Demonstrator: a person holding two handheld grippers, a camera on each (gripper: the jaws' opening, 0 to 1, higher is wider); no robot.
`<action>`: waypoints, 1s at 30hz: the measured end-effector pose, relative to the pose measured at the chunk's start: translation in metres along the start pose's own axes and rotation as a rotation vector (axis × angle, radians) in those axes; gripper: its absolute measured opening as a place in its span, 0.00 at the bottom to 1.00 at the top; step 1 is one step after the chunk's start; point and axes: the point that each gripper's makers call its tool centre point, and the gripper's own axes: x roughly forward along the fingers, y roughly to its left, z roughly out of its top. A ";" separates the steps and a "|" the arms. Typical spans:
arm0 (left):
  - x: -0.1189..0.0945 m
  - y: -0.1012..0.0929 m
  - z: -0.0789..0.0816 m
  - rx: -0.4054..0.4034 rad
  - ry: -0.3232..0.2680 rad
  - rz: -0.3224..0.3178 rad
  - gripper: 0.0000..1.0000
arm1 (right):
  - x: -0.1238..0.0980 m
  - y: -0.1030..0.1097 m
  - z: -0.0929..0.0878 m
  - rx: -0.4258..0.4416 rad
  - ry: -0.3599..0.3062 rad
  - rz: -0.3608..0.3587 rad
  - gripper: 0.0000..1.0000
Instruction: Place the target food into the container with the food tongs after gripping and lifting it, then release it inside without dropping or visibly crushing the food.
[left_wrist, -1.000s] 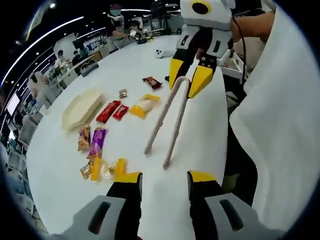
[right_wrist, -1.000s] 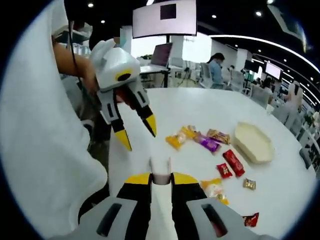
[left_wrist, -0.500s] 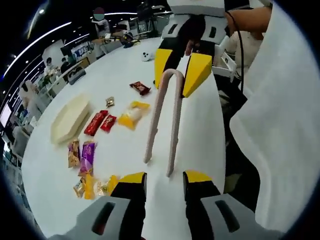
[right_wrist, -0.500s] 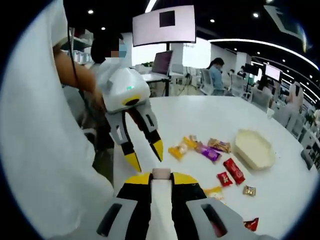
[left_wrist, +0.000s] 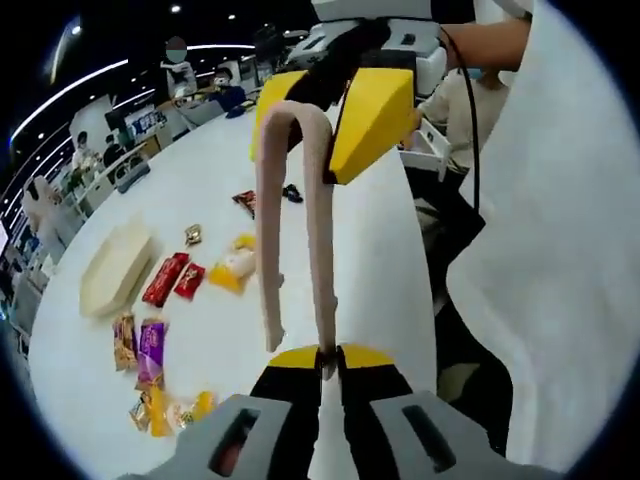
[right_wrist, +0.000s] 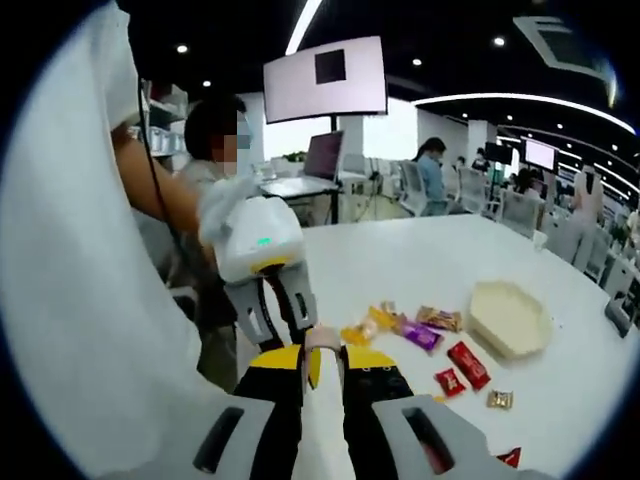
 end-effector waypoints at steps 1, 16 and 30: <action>0.000 -0.001 -0.001 -0.007 0.001 0.000 0.04 | 0.000 0.000 0.000 0.000 0.000 0.001 0.13; -0.011 -0.006 -0.026 -0.011 0.114 -0.013 0.00 | 0.005 0.013 -0.020 -0.003 0.027 0.049 0.14; -0.020 -0.002 -0.028 -0.042 0.132 0.049 0.00 | 0.012 0.009 -0.032 -0.017 0.086 0.034 0.11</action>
